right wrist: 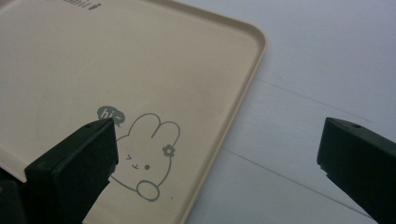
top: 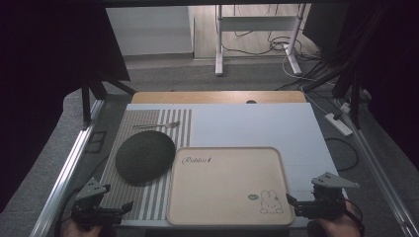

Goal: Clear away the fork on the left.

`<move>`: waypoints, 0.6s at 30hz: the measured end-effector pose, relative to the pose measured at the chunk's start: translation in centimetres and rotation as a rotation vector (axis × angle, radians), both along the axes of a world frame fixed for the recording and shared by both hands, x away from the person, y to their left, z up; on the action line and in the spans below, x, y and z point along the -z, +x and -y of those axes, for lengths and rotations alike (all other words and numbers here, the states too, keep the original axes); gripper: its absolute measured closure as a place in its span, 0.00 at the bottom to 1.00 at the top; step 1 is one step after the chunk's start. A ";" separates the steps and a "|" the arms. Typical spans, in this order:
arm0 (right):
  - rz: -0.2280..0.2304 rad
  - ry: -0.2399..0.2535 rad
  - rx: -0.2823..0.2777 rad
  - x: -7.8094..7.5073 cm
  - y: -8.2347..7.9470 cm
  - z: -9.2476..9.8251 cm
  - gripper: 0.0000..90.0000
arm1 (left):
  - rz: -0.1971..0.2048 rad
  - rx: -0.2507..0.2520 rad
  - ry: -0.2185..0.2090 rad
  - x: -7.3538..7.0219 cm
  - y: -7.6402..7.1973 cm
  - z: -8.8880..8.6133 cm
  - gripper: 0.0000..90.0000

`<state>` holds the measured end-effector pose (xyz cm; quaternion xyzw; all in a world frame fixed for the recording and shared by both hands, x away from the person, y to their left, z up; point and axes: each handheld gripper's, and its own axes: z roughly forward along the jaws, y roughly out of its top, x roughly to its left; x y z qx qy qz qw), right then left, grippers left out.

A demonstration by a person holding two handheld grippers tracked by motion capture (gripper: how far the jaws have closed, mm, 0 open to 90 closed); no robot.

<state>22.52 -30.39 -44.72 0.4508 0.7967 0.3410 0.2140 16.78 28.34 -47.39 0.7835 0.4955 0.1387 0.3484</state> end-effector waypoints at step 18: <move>0.004 0.042 -0.003 -0.1 0.0 0.5 0.00 | -0.002 -0.018 -0.066 0.0 0.0 -0.8 0.00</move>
